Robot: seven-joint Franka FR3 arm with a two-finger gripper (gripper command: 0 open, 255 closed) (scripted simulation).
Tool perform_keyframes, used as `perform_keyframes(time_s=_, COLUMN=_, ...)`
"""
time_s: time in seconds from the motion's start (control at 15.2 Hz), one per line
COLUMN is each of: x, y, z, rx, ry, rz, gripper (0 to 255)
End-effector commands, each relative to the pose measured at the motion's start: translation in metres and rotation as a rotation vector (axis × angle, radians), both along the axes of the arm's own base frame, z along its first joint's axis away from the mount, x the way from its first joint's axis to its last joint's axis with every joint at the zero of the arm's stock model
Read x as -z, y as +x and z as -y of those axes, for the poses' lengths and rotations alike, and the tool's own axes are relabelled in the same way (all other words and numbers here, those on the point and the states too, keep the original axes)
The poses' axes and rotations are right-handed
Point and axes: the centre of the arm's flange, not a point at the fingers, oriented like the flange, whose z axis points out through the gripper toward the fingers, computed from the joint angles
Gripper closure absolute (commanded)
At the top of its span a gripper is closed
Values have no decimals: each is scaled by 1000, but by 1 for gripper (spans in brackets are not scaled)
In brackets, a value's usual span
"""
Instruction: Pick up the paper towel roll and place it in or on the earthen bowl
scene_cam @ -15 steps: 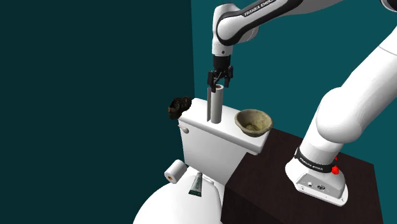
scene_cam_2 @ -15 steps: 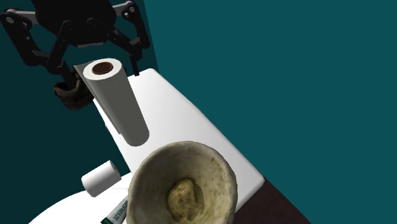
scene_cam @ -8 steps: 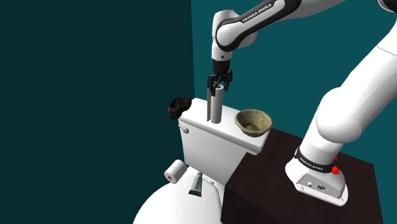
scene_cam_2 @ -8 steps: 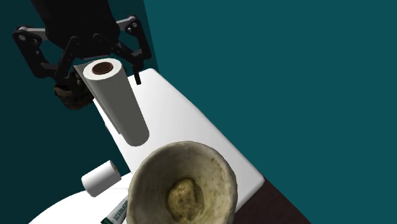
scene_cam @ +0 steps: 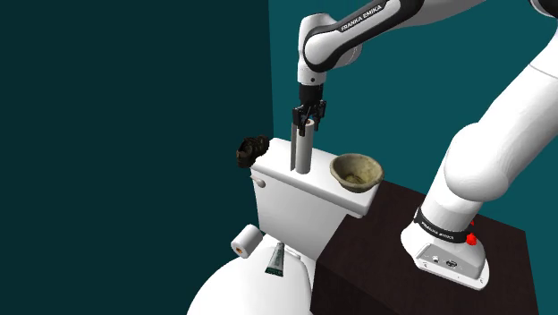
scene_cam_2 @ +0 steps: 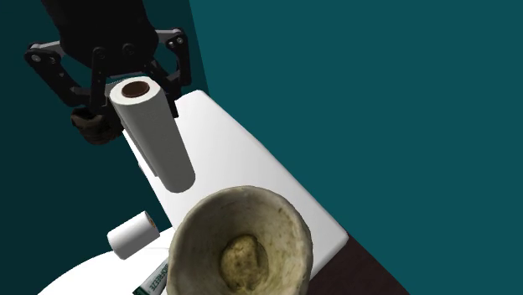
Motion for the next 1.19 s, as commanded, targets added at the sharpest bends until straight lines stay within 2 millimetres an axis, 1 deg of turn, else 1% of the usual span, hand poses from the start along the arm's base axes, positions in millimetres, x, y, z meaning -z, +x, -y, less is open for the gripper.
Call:
perform_keyframes(time_s=0.0, x=1, y=0, z=-1, rx=-1, ry=1, rz=-1, gripper=255)
perform_keyframes(time_s=0.33, x=1, y=0, z=-1, rx=-1, ry=1, rz=-1, gripper=255)
perform_keyframes(time_s=1.12, x=-63, y=0, z=-1, rx=-1, ry=1, rz=-1, gripper=255)
